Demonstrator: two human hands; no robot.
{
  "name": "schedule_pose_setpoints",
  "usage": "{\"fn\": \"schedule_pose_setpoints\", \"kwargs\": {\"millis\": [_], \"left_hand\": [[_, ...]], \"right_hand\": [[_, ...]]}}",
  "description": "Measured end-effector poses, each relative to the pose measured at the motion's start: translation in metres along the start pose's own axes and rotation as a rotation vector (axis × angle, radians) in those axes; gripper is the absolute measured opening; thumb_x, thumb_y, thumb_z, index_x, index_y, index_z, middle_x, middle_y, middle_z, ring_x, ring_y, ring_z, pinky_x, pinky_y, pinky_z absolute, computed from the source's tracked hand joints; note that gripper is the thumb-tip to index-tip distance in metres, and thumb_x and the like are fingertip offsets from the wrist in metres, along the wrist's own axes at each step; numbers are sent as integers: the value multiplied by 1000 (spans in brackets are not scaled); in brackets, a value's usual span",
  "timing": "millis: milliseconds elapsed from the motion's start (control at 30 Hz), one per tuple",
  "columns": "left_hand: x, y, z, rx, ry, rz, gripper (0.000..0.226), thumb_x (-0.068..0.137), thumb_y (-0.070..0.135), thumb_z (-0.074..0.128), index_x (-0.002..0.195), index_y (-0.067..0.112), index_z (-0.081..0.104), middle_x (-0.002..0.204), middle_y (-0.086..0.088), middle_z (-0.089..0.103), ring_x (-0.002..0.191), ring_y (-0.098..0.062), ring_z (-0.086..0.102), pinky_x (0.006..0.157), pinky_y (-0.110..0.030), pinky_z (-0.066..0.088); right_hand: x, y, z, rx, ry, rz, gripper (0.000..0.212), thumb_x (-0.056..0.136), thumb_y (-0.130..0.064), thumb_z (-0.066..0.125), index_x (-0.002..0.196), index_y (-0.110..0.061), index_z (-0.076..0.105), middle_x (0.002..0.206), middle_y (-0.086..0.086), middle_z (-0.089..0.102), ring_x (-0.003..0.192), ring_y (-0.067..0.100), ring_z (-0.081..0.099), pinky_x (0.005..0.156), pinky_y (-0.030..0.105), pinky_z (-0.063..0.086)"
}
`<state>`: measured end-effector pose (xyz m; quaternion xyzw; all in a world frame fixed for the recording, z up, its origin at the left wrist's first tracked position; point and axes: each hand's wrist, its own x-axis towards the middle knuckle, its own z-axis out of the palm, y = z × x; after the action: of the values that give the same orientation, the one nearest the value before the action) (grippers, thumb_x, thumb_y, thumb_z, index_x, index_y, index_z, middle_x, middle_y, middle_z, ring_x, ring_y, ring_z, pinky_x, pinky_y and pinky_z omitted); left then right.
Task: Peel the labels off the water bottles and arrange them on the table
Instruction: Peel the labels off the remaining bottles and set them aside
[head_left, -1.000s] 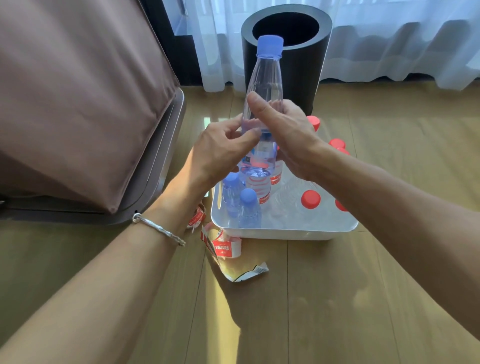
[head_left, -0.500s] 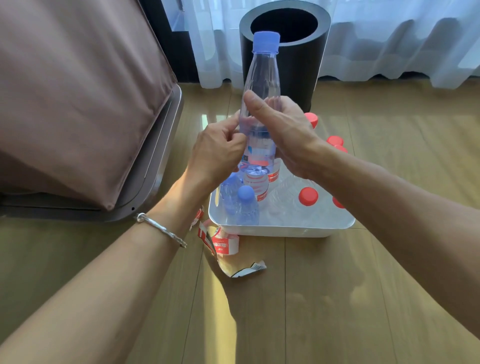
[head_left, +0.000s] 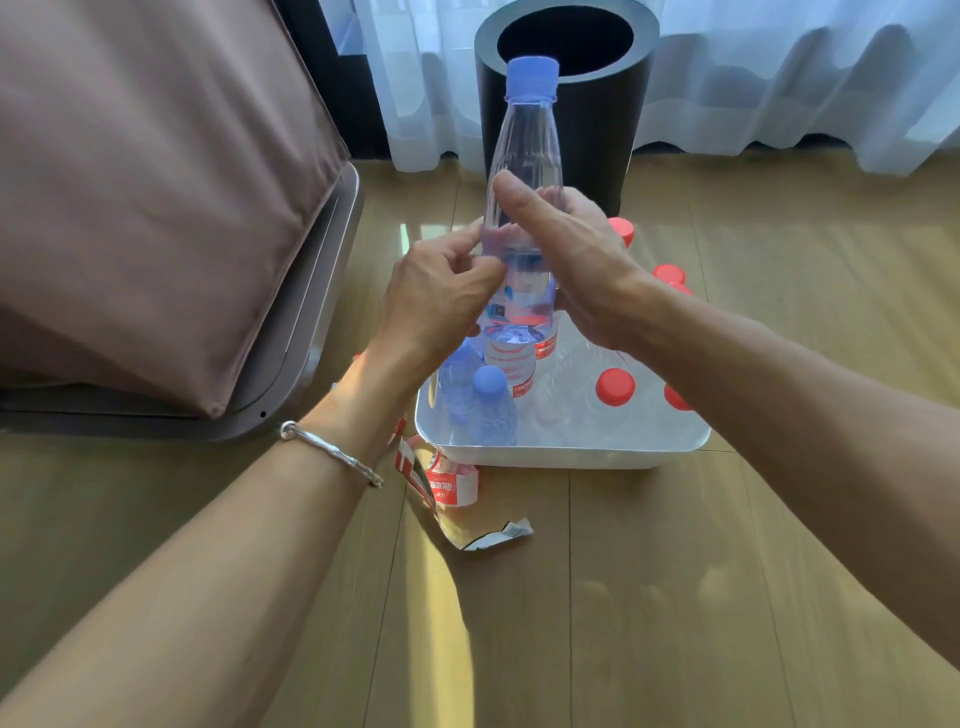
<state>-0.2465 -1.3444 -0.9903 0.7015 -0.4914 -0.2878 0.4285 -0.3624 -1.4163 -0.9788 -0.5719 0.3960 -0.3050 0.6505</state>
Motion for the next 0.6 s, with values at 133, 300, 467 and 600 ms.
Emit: {"fn": "schedule_pose_setpoints", "kwargs": {"millis": [133, 300, 467, 600], "left_hand": [[0, -3, -4, 10, 5, -2, 41, 87, 31, 47, 121, 30, 69, 93, -12, 75, 83, -24, 74, 63, -41, 62], [6, 14, -20, -329, -155, -366, 38, 100, 35, 38, 101, 13, 69, 93, -10, 75, 83, -25, 74, 55, -28, 55], [10, 6, -37, -619, -535, -632, 87, 83, 78, 32, 116, 5, 67, 108, -21, 72, 84, -34, 74, 55, -33, 61], [-1, -3, -28, -595, -672, -568, 44, 75, 41, 77, 102, 7, 72, 100, -13, 73, 84, -23, 73, 70, -34, 61]], "right_hand": [[1, 0, -1, -46, -54, 12, 44, 87, -52, 65, 109, -16, 52, 115, 15, 66, 100, 27, 70, 88, 52, 57], [0, -15, -15, -300, -175, -25, 31, 81, -32, 72, 106, -17, 60, 98, 5, 69, 87, 18, 70, 76, 34, 59], [-13, -33, -20, -1044, -435, -132, 40, 76, -26, 72, 114, -26, 62, 87, -9, 58, 74, 11, 56, 61, 24, 45], [-10, -17, -17, -1136, -633, -79, 65, 79, -22, 79, 137, -33, 51, 130, -2, 52, 108, 16, 54, 82, 26, 48]]}}
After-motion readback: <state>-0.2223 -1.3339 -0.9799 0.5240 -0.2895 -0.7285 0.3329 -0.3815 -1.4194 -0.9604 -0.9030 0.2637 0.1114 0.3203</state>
